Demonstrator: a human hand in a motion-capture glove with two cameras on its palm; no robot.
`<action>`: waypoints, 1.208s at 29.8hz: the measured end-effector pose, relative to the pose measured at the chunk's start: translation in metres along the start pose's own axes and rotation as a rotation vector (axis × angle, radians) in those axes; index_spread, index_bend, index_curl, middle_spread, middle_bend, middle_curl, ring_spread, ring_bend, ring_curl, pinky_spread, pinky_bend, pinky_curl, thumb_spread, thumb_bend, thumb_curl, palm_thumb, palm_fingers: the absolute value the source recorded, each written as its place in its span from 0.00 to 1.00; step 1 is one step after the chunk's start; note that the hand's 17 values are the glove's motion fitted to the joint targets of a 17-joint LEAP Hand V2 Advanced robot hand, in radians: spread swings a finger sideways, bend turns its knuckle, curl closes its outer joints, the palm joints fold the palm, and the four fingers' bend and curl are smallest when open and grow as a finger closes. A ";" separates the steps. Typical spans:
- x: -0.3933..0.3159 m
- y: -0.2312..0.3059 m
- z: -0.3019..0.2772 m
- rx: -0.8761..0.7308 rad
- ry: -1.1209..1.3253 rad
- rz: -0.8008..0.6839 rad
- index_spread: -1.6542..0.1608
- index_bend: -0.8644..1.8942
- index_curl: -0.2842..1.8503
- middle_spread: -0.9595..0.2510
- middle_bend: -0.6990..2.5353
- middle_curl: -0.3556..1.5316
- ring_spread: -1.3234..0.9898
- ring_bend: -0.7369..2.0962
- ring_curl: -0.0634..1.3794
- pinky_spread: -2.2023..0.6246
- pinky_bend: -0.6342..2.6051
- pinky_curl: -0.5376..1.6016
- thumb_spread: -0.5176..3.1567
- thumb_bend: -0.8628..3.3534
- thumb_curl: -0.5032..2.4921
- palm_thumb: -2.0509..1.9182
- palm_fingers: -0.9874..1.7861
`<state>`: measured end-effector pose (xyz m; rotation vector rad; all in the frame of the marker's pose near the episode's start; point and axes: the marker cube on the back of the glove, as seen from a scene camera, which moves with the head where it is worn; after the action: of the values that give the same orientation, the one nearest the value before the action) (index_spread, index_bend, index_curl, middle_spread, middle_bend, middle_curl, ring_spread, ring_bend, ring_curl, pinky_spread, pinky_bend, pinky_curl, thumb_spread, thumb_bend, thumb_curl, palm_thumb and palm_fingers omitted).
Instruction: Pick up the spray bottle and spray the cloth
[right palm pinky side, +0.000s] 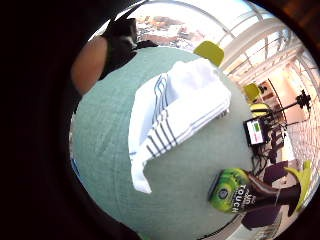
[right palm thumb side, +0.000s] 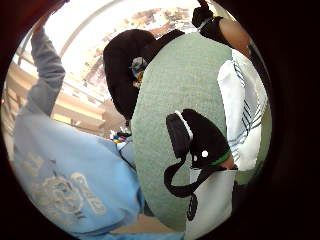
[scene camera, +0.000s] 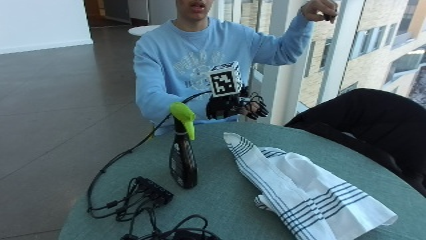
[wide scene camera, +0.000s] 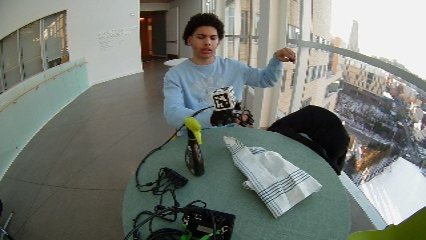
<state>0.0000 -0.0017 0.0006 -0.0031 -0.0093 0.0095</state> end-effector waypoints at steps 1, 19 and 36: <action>0.000 0.000 0.000 -0.001 -0.001 0.002 0.80 0.41 0.17 0.75 0.31 0.24 0.56 0.37 0.10 0.81 0.28 0.28 0.25 0.28 0.20 0.63 0.62; 0.008 -0.005 0.003 -0.014 -0.025 0.031 0.70 0.38 0.26 0.71 0.30 0.32 0.55 0.36 0.20 0.84 0.26 0.35 0.42 0.26 0.23 0.66 0.60; 0.024 0.030 -0.007 -0.048 -0.016 0.115 0.69 0.36 0.27 0.70 0.31 0.37 0.55 0.33 0.21 0.85 0.25 0.38 0.45 0.24 0.24 0.67 0.58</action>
<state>0.0242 0.0281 -0.0065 -0.0512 -0.0253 0.1243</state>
